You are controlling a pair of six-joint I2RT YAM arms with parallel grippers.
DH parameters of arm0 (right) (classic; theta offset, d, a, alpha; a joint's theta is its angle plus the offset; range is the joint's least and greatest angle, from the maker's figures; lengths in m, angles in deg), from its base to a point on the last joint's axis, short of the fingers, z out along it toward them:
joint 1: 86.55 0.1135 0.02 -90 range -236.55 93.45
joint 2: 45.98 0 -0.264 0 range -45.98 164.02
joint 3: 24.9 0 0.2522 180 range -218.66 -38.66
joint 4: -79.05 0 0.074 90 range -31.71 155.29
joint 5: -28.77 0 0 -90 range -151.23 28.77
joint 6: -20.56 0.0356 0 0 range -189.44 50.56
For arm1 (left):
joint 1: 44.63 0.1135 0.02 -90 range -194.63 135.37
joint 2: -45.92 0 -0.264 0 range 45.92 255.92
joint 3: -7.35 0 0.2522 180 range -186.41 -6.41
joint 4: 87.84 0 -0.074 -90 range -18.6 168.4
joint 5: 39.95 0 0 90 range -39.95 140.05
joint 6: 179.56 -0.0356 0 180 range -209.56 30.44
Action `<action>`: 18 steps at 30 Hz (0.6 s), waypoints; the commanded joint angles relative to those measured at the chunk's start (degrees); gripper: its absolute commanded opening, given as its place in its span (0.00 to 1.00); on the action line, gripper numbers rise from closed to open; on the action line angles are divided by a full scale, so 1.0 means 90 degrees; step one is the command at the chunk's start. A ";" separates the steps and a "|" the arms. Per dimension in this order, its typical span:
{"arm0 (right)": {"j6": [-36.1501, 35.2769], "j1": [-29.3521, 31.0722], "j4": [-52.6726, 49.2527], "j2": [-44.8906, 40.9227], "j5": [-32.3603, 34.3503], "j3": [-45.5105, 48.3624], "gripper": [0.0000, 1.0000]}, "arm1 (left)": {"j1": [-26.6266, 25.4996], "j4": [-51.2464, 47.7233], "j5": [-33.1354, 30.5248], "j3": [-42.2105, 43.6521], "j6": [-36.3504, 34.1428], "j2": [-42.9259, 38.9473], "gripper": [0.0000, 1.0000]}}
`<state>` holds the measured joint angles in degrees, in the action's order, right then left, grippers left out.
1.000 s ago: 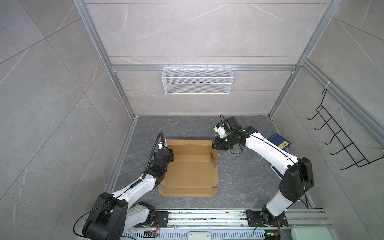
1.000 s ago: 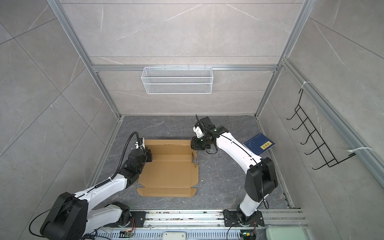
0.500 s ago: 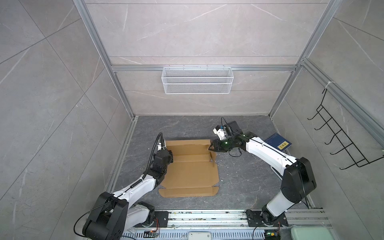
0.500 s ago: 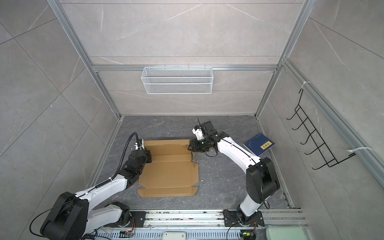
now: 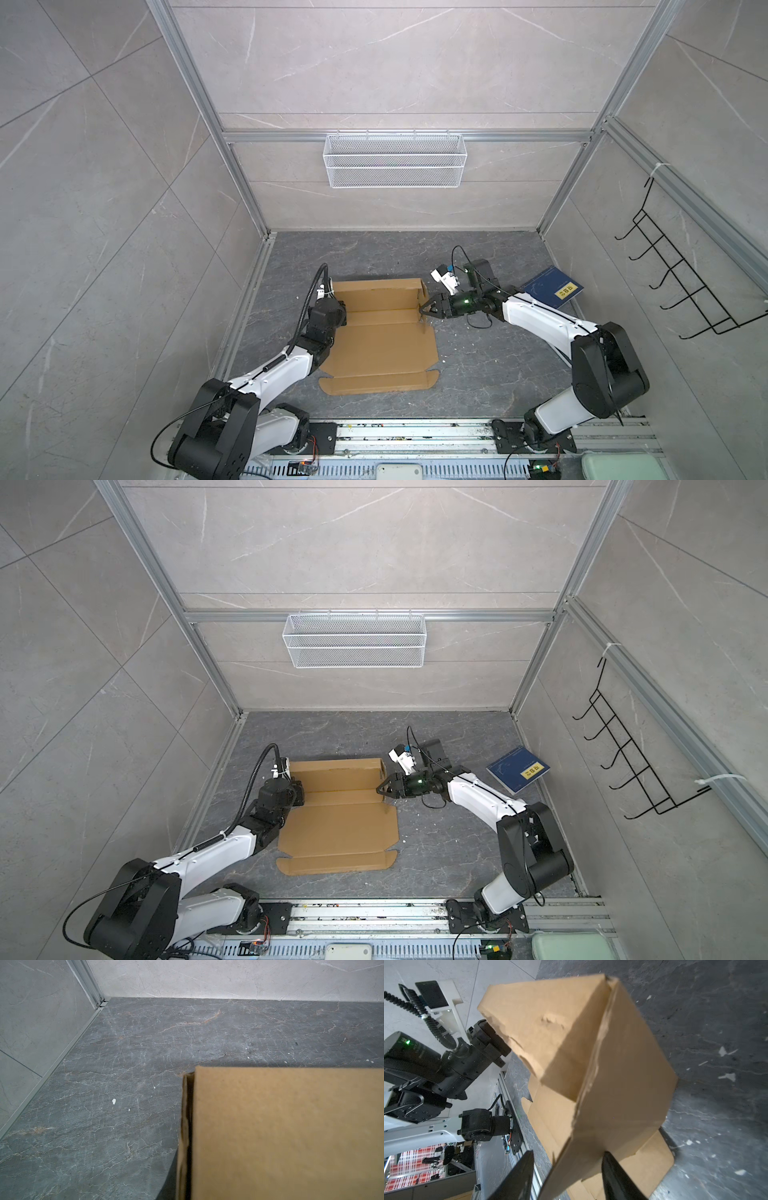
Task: Fold the paper box
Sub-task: 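Raise the far corner flap upright with right gripper while left gripper holds edge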
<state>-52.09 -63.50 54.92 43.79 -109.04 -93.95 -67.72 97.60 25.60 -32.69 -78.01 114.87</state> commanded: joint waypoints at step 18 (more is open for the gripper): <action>0.1837 -0.1375 0.2711 0.0139 -0.0159 0.0143 0.56 | 0.0309 -0.0088 0.0758 -0.0503 -0.0132 0.0211 0.00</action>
<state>-38.00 -73.82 78.62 44.01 -112.56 -89.78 -65.19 95.85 31.02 -34.81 -78.62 116.83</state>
